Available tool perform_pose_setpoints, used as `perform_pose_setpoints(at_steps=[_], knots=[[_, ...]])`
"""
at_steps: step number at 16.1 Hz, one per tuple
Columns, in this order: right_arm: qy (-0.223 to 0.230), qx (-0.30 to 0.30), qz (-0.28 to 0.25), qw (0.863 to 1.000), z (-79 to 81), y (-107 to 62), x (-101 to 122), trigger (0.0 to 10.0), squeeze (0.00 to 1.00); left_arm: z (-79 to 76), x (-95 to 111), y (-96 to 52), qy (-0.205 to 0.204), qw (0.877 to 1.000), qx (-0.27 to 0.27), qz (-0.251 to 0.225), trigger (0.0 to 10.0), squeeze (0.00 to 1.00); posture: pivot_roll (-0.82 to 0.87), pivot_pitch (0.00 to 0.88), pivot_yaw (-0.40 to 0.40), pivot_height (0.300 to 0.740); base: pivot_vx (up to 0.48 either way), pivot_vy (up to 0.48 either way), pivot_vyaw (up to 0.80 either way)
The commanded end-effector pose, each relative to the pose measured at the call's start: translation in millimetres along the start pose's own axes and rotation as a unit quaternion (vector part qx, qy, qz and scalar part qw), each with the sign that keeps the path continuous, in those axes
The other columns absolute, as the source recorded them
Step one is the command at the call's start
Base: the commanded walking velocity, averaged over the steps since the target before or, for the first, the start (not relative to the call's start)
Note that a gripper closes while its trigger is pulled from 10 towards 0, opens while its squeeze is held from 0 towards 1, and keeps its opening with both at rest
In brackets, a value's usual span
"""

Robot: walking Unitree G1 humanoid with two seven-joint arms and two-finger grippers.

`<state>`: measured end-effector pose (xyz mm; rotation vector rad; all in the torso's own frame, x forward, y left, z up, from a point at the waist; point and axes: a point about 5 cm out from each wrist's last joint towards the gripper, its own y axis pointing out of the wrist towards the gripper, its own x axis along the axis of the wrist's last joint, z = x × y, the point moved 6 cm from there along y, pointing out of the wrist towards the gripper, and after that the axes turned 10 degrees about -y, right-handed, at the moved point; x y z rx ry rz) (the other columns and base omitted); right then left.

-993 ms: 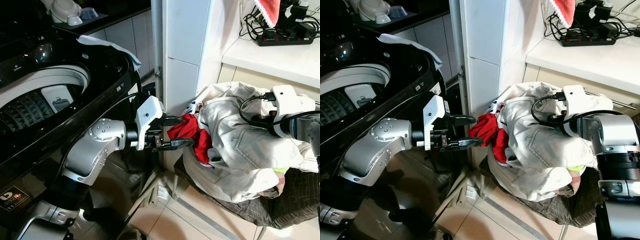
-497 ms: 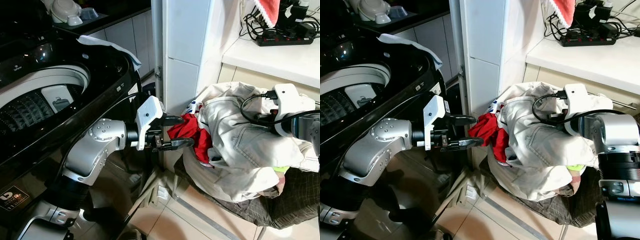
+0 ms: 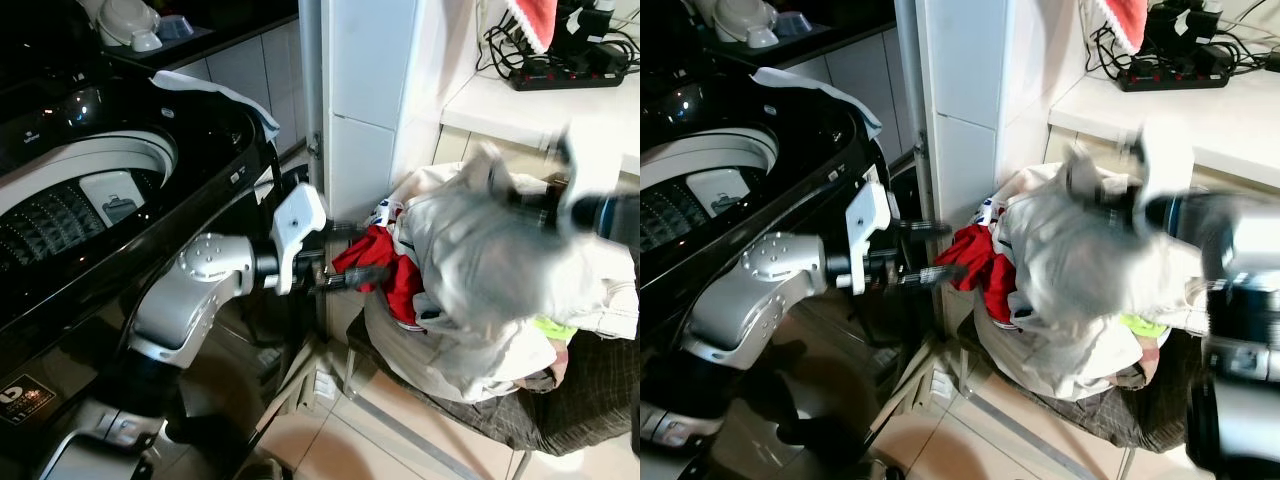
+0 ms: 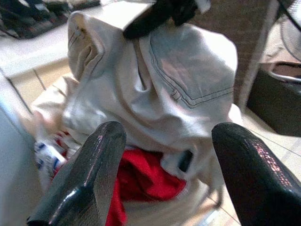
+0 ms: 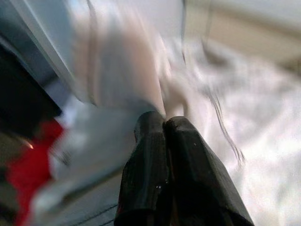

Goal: Clothes washing

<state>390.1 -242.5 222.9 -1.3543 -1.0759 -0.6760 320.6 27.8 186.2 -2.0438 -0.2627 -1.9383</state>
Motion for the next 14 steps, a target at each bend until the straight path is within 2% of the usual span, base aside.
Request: perform_pose_setpoints(at_steps=[1, 4, 6, 9, 13, 14], knots=[[-0.012, 0.021, -0.069, 0.997, 9.9, -15.6, 41.5, 0.0, 0.00, 17.5, 18.1, -3.4, 0.022, 0.998, 0.047, -0.031, 10.0, 0.00, -0.02, 0.000, 0.077, 0.740, 0.000, 0.000, 0.00], [0.005, 0.084, -0.165, 0.983, 35.0, -43.0, 98.2, 0.0, 0.00, 37.8, 43.4, -8.0, 0.028, 0.989, 0.110, -0.093, 10.0, 0.00, -0.03, 0.000, 0.073, 0.740, 0.000, 0.000, 0.00], [0.031, 0.119, -0.228, 0.966, 46.8, -64.2, 131.3, 0.0, 0.00, 41.8, 55.3, -14.4, 0.026, 0.985, 0.120, -0.121, 10.0, 0.00, -0.03, 0.000, 0.077, 0.740, 0.000, 0.000, 0.00], [0.039, 0.129, -0.229, 0.964, 52.9, -63.6, 128.9, 0.0, 0.00, 40.8, 59.8, -15.8, 0.025, 0.983, 0.116, -0.137, 10.0, 0.00, -0.03, 0.000, 0.075, 0.740, 0.000, 0.000, 0.00], [0.082, 0.158, -0.176, 0.968, 71.6, -34.0, 91.5, 0.0, 0.00, 36.3, 71.8, -18.3, 0.027, 0.980, 0.110, -0.163, 10.0, 0.00, -0.03, 0.000, 0.069, 0.740, 0.000, 0.000, 0.00], [0.086, 0.161, -0.173, 0.968, 73.2, -32.7, 89.1, 0.0, 0.00, 35.6, 72.8, -18.1, 0.026, 0.980, 0.108, -0.165, 10.0, 0.00, -0.03, 0.000, 0.069, 0.740, 0.000, 0.000, 0.00]])
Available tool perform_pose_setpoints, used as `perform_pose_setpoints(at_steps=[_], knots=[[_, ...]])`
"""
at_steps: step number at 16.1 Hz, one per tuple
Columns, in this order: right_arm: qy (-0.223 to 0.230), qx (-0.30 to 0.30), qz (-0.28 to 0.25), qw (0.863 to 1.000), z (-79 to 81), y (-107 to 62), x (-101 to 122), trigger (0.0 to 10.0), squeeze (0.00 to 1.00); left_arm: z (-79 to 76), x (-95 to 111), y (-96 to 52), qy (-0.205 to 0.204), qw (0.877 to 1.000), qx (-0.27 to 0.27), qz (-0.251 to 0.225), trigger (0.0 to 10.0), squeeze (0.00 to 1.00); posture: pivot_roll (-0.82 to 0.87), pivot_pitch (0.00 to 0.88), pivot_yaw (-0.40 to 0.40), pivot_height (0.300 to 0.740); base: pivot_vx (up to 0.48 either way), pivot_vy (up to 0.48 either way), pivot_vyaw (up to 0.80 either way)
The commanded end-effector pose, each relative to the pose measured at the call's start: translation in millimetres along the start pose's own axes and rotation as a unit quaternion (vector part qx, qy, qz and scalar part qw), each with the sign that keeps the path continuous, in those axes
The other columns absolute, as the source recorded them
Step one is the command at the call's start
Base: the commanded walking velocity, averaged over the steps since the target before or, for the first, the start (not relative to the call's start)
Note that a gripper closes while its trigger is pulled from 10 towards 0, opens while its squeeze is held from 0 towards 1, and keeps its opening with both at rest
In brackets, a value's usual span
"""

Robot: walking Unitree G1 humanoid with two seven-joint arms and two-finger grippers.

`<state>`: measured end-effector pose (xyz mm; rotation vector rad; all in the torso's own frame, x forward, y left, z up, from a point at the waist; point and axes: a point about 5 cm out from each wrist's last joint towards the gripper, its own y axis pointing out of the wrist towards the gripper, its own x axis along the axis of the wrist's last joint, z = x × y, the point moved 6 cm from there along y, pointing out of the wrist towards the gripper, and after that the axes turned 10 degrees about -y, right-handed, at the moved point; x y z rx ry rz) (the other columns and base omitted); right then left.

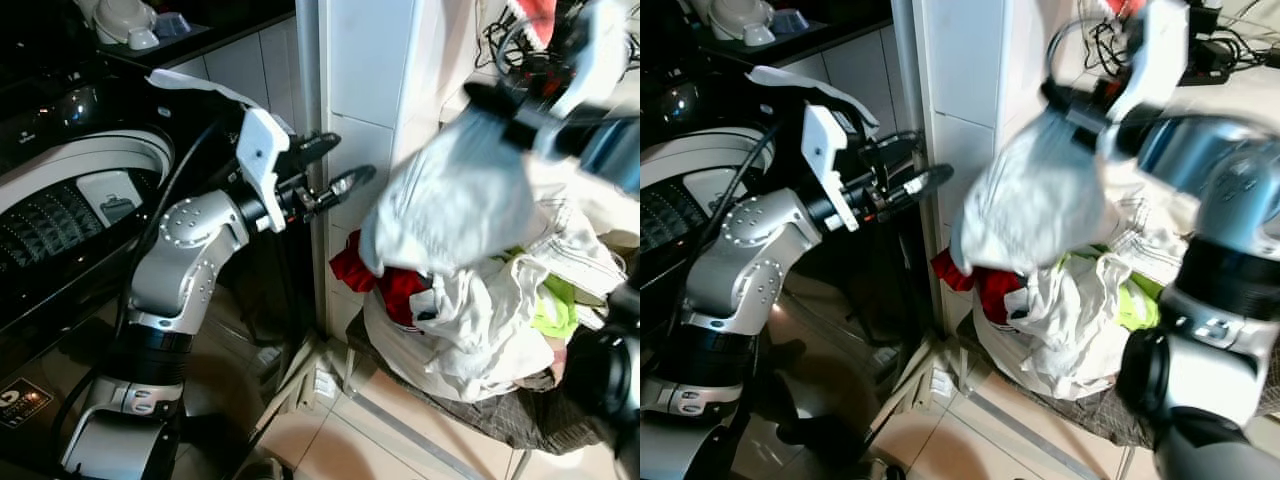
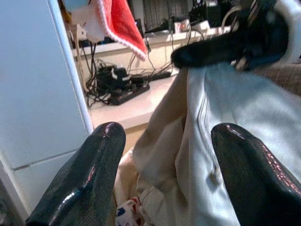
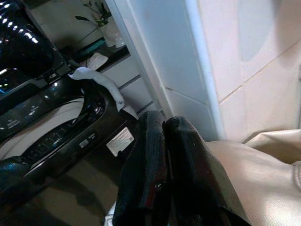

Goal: Clothes washing

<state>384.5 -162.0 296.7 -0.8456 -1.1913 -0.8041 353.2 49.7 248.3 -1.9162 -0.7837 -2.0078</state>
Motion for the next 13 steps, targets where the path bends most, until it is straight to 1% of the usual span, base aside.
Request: perform_pose_setpoints(at_steps=[1, 2, 3, 4, 6, 8, 9, 10, 11, 13], knots=[[-0.006, 0.012, -0.015, 1.000, 7.3, -3.0, 7.8, 0.0, 0.00, -0.9, 12.3, 1.2, 0.006, 1.000, -0.005, -0.017, 10.0, 0.00, -0.03, 0.000, 0.069, 0.740, 0.000, 0.000, 0.00], [0.008, 0.024, -0.007, 1.000, 11.1, -1.6, 0.6, 0.0, 0.00, -3.3, 14.1, 3.2, -0.016, 1.000, -0.015, -0.023, 10.0, 0.00, -0.03, 0.000, 0.072, 0.740, 0.000, 0.000, 0.00], [0.039, 0.060, -0.005, 0.997, 24.2, 0.3, -6.5, 0.0, 0.00, -11.5, 11.8, 5.9, -0.040, 0.998, -0.038, -0.019, 10.0, 1.00, -0.03, 0.000, 0.073, 0.740, 0.000, 0.000, 0.00], [0.048, 0.071, -0.006, 0.996, 28.6, 0.7, -7.5, 0.0, 0.00, -13.6, 10.3, 6.7, -0.045, 0.998, -0.043, -0.016, 10.0, 1.00, -0.03, 0.000, 0.073, 0.740, 0.000, 0.000, 0.00], [0.086, 0.123, -0.013, 0.989, 49.7, 2.5, -9.8, 0.0, 0.00, -13.7, -1.8, 14.0, -0.043, 0.999, -0.026, 0.002, 10.0, 1.00, -0.04, 0.000, 0.067, 0.740, 0.000, 0.000, 0.00], [0.105, 0.155, -0.007, 0.982, 64.9, 4.3, -14.9, 0.0, 0.00, -18.8, -8.4, 19.5, -0.046, 0.999, -0.025, 0.008, 10.0, 1.00, -0.04, 0.000, 0.063, 0.740, 0.000, 0.000, 0.00], [0.110, 0.160, -0.006, 0.981, 67.7, 4.4, -15.8, 0.0, 0.00, -20.0, -8.6, 20.3, -0.046, 0.999, -0.025, 0.008, 10.0, 0.15, -0.04, 0.000, 0.061, 0.740, 0.000, 0.000, 0.00], [0.120, 0.171, -0.005, 0.978, 73.0, 4.9, -17.7, 0.0, 0.00, -23.1, -9.2, 22.3, -0.053, 0.998, -0.027, 0.007, 10.0, 0.00, -0.04, 0.000, 0.057, 0.740, 0.000, 0.000, 0.00], [0.128, 0.177, 0.000, 0.976, 77.7, 5.9, -20.7, 0.0, 0.00, -25.8, -11.5, 25.1, -0.052, 0.998, -0.026, 0.008, 10.0, 0.00, -0.04, 0.000, 0.054, 0.740, 0.000, 0.000, 0.00], [0.130, 0.178, 0.003, 0.975, 80.0, 5.9, -22.4, 0.0, 0.00, -27.8, -13.3, 26.9, -0.056, 0.998, -0.026, 0.009, 10.0, 0.00, -0.04, 0.000, 0.053, 0.740, 0.000, 0.000, 0.00]])
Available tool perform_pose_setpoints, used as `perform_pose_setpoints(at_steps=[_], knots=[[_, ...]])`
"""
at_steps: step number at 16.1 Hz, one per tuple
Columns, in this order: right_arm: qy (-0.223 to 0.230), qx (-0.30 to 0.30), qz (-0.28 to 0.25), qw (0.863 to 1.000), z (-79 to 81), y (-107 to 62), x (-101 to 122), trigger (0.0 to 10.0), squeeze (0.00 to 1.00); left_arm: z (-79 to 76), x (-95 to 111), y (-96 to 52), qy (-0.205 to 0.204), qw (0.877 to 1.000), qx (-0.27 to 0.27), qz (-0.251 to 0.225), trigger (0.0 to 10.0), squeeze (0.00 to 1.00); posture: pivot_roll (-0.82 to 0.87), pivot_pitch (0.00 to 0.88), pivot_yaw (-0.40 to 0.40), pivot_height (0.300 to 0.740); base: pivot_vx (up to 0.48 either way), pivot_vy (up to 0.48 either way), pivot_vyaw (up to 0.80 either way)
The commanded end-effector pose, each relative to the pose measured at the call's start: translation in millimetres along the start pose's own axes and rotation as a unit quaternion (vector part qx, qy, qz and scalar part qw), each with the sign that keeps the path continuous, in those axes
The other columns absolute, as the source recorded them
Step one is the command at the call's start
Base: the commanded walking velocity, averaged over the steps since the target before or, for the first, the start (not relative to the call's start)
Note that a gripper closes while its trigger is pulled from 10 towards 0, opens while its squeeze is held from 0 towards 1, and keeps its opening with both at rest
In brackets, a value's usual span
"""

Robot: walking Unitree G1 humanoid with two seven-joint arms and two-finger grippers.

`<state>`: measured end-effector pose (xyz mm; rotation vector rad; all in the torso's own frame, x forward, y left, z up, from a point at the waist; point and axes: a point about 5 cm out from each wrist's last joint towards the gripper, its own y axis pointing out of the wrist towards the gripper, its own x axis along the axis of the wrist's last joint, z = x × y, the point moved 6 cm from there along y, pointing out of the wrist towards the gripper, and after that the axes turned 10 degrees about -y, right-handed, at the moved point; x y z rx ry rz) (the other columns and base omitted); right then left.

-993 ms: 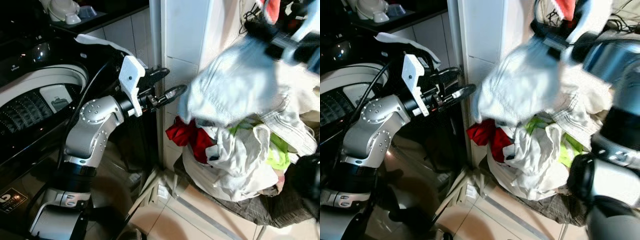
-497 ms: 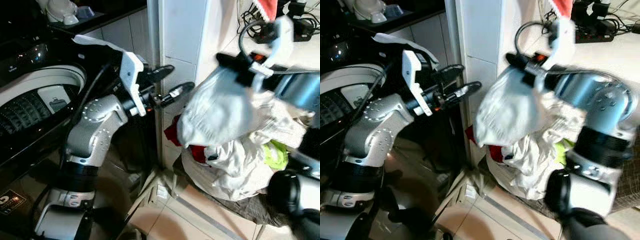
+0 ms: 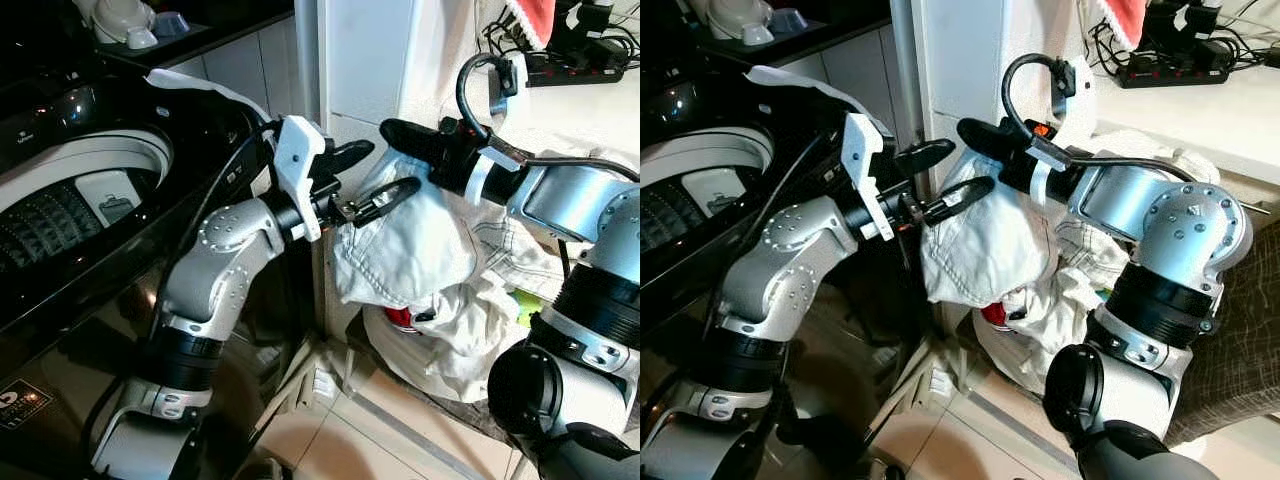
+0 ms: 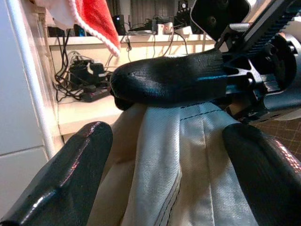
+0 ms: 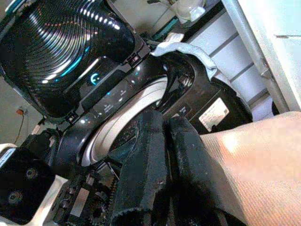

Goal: Clothes washing

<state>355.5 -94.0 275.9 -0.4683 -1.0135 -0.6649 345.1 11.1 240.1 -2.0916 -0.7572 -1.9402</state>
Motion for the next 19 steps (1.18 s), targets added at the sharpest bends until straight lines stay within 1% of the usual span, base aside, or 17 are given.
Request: perform_pose_setpoints(at_steps=[1, 3, 4, 7, 8, 9, 19], knots=[[-0.012, 0.022, -0.006, 1.000, 13.5, 0.8, 5.4, 0.0, 0.00, -3.5, -2.0, 1.7, 0.001, 1.000, -0.005, 0.010, 10.0, 0.00, -0.05, 0.000, 0.058, 0.740, 0.000, 0.000, 0.00], [-0.008, 0.021, -0.011, 1.000, 14.7, -0.9, 8.0, 0.0, 0.00, -8.4, -11.7, 1.0, -0.002, 0.999, -0.017, 0.030, 10.0, 0.00, -0.05, 0.000, 0.060, 0.740, 0.000, 0.000, 0.00], [-0.004, 0.022, -0.014, 1.000, 15.1, -2.6, 8.9, 0.0, 0.00, -5.9, -16.2, 2.0, 0.005, 0.999, -0.007, 0.038, 10.0, 0.00, -0.04, 0.000, 0.046, 0.740, 0.000, 0.000, 0.00], [-0.001, 0.027, -0.011, 1.000, 18.2, -1.6, 7.2, 0.0, 0.00, -3.9, -16.1, 3.3, 0.002, 0.999, 0.001, 0.034, 10.0, 0.00, -0.04, 0.000, 0.043, 0.740, 0.000, 0.000, 0.00], [-0.001, 0.029, -0.012, 1.000, 19.2, -1.0, 7.5, 0.0, 0.00, -3.3, -16.1, 3.2, 0.002, 0.999, 0.003, 0.034, 6.2, 0.00, -0.04, 0.000, 0.043, 0.740, 0.000, 0.000, 0.00], [0.000, 0.029, -0.013, 1.000, 19.8, -0.8, 7.9, 0.0, 0.00, -1.7, -16.0, 3.0, 0.002, 0.999, 0.006, 0.035, 0.0, 0.00, -0.04, 0.000, 0.043, 0.740, 0.000, 0.000, 0.00], [0.000, 0.019, -0.013, 1.000, 18.6, -2.3, 8.2, 0.0, 0.00, 3.5, -19.7, 0.8, 0.004, 0.999, 0.015, 0.046, 0.0, 0.00, -0.04, 0.000, 0.052, 0.740, 0.000, 0.000, 0.00]])
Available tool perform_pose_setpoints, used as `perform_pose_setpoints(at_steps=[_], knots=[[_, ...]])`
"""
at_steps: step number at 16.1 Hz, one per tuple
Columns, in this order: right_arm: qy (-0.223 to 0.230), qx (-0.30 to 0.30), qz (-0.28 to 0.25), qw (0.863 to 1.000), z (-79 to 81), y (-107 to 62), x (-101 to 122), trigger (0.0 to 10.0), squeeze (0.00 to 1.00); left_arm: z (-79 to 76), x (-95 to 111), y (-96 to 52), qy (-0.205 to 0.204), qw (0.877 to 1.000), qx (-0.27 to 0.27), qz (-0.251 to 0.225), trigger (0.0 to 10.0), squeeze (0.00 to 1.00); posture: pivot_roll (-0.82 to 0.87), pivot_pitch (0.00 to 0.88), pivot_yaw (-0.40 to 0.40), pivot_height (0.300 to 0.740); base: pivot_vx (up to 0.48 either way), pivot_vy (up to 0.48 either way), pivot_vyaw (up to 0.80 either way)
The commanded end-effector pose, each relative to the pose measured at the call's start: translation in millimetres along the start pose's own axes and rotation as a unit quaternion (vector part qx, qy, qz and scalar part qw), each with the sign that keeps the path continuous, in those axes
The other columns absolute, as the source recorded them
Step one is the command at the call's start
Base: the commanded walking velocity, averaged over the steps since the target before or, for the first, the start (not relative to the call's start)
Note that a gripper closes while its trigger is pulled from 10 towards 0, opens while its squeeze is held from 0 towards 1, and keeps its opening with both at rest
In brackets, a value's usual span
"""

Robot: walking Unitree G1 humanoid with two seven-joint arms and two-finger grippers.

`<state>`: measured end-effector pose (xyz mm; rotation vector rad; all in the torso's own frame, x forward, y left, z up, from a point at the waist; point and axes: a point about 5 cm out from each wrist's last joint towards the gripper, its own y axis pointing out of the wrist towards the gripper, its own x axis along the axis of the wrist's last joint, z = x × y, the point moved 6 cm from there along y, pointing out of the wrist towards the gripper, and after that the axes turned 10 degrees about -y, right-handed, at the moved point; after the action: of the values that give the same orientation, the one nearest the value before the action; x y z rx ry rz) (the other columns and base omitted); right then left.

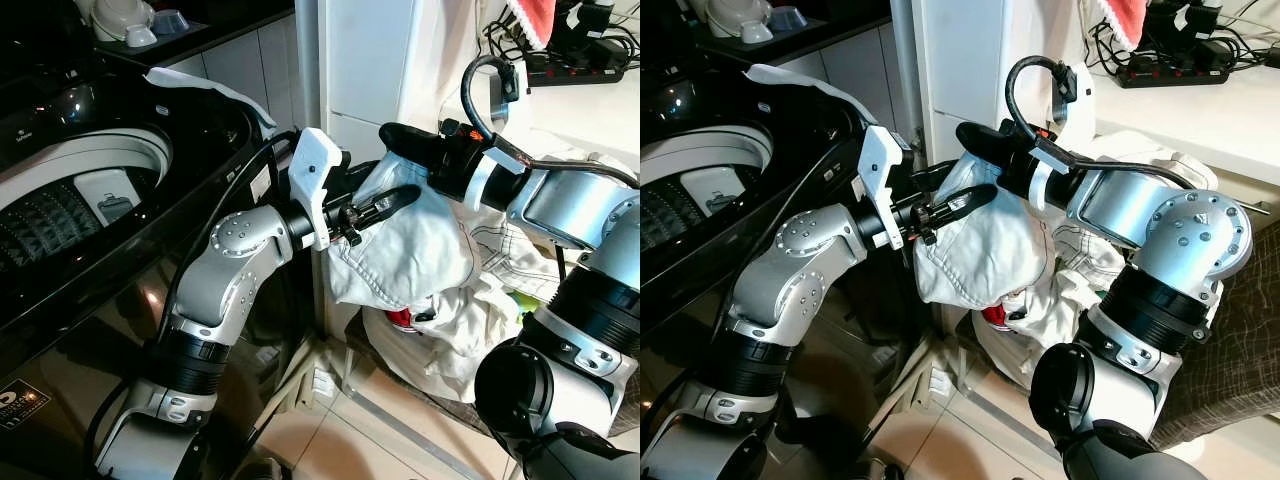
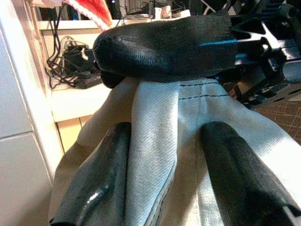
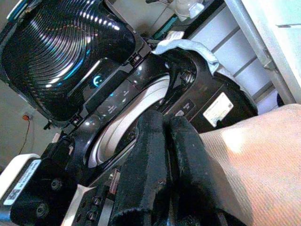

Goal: Clothes washing

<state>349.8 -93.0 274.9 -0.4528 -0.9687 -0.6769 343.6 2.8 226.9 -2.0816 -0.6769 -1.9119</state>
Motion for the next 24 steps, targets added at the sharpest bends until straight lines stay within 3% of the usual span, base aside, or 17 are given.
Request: perform_pose_setpoints(at_steps=[1, 7, 12, 13, 14, 15, 19, 22, 23, 24], knots=[[-0.024, 0.020, -0.012, 0.999, 15.4, 0.9, 10.5, 0.0, 0.00, 7.3, -5.6, -2.8, 0.000, 1.000, 0.016, 0.014, 0.0, 0.00, -0.04, 0.000, 0.054, 0.740, 0.000, 0.000, 0.00], [-0.029, 0.014, -0.011, 0.999, 14.1, 0.0, 10.4, 0.0, 0.00, 9.2, -6.8, -3.6, -0.001, 1.000, 0.019, 0.019, 0.0, 0.00, -0.04, 0.000, 0.057, 0.740, 0.000, 0.000, 0.00], [-0.039, 0.007, -0.008, 0.999, 13.5, 0.0, 9.1, 0.0, 0.00, 28.4, -10.5, -7.9, 0.018, 0.997, 0.063, 0.036, 0.0, 0.00, -0.04, 0.000, 0.061, 0.740, 0.000, 0.000, 0.00], [-0.041, 0.004, -0.008, 0.999, 12.6, -0.1, 9.5, 3.2, 0.00, 29.4, -9.3, -8.4, 0.016, 0.997, 0.063, 0.035, 0.0, 0.00, -0.04, 0.000, 0.063, 0.740, 0.000, 0.000, 0.00], [-0.044, 0.003, -0.009, 0.999, 12.6, -0.3, 9.9, 10.0, 0.22, 30.6, -8.0, -8.8, 0.016, 0.997, 0.065, 0.033, 0.0, 0.00, -0.04, 0.000, 0.064, 0.740, 0.000, 0.000, 0.00], [-0.046, 0.005, -0.010, 0.999, 12.8, -0.5, 10.1, 10.0, 1.00, 32.7, -6.9, -9.3, 0.019, 0.997, 0.069, 0.031, 0.0, 0.00, -0.04, 0.000, 0.064, 0.740, 0.000, 0.000, 0.00], [-0.050, 0.009, -0.031, 0.998, 13.5, -4.5, 19.4, 10.0, 1.00, 43.8, 0.4, -14.5, 0.024, 0.995, 0.089, 0.023, 0.0, 0.00, -0.03, 0.000, 0.068, 0.740, 0.000, 0.000, 0.00], [-0.090, -0.017, -0.088, 0.992, 8.5, -20.4, 47.1, 10.0, 1.00, 61.3, 19.4, -25.4, 0.046, 0.992, 0.117, 0.012, 0.0, 0.00, -0.02, 0.000, 0.071, 0.740, 0.000, 0.000, 0.00], [-0.104, -0.020, -0.104, 0.989, 8.0, -27.4, 54.9, 10.0, 0.62, 67.7, 28.8, -29.2, 0.057, 0.990, 0.127, 0.007, 0.0, 0.00, -0.02, 0.000, 0.075, 0.740, 0.000, 0.000, 0.00], [-0.117, -0.013, -0.118, 0.986, 10.4, -35.0, 60.6, 10.0, 0.00, 73.9, 42.6, -32.2, 0.077, 0.988, 0.137, 0.001, 0.0, 0.00, -0.02, 0.000, 0.078, 0.740, 0.000, 0.000, 0.00]])
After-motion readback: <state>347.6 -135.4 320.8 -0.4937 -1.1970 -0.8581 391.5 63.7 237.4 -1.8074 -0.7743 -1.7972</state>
